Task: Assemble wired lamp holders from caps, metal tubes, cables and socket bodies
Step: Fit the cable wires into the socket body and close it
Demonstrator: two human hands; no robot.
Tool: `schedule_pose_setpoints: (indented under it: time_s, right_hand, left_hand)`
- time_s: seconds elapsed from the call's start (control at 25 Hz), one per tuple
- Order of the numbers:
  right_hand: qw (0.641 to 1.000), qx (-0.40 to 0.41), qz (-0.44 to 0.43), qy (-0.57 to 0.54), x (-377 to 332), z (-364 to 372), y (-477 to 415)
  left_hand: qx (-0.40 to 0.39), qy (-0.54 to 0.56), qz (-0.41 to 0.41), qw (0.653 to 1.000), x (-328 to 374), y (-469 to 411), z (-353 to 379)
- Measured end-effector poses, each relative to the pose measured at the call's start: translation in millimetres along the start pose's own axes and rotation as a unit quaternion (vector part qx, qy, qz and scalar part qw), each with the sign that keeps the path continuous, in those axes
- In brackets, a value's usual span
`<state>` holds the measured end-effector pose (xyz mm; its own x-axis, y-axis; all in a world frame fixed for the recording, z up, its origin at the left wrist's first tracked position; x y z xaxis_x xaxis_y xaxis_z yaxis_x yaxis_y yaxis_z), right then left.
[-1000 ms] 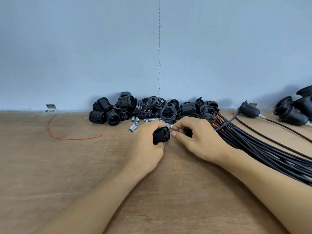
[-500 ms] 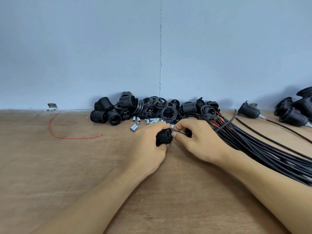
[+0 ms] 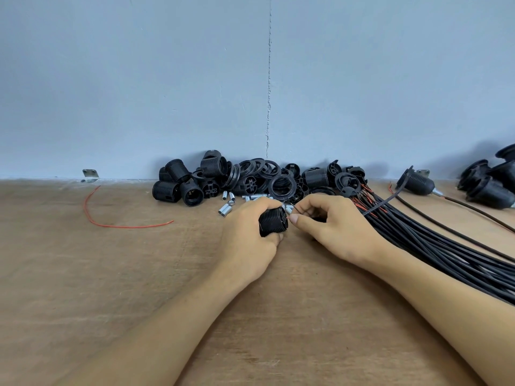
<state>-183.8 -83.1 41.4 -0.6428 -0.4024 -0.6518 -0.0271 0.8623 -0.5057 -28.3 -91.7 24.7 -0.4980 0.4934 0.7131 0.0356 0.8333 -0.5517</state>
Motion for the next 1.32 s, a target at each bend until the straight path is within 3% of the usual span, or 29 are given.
schedule_pose_setpoints:
  time_s: [0.44,0.76,0.96,1.32]
  right_hand:
    - [0.999,-0.034,0.018,0.026,-2,10,3]
    - [0.999,-0.003,0.027,-0.037,4,5,0]
    - [0.993,-0.007,0.024,-0.111,0,-2,-1]
    - [0.997,-0.005,-0.045,-0.055,-12,-2,0]
  left_hand:
    - [-0.015,-0.011,0.004,1.0,2,3,0]
    - [-0.02,0.003,-0.005,1.0,0,1,2]
    - [-0.025,0.101,-0.088,0.991,-18,-3,3]
    - [-0.039,0.148,-0.119,0.981,-24,-3,6]
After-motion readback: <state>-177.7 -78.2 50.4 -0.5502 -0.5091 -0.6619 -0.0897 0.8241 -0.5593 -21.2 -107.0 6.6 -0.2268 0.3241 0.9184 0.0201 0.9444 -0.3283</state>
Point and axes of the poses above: each hand's wrist, its own y-axis away from the middle knuckle, its own z-axis out of the palm, x = y × z, the point moved 8 cm from there along -y, towards the middle knuckle, and after that the axes turned 8 degrees about x, right-handed, at the moved point
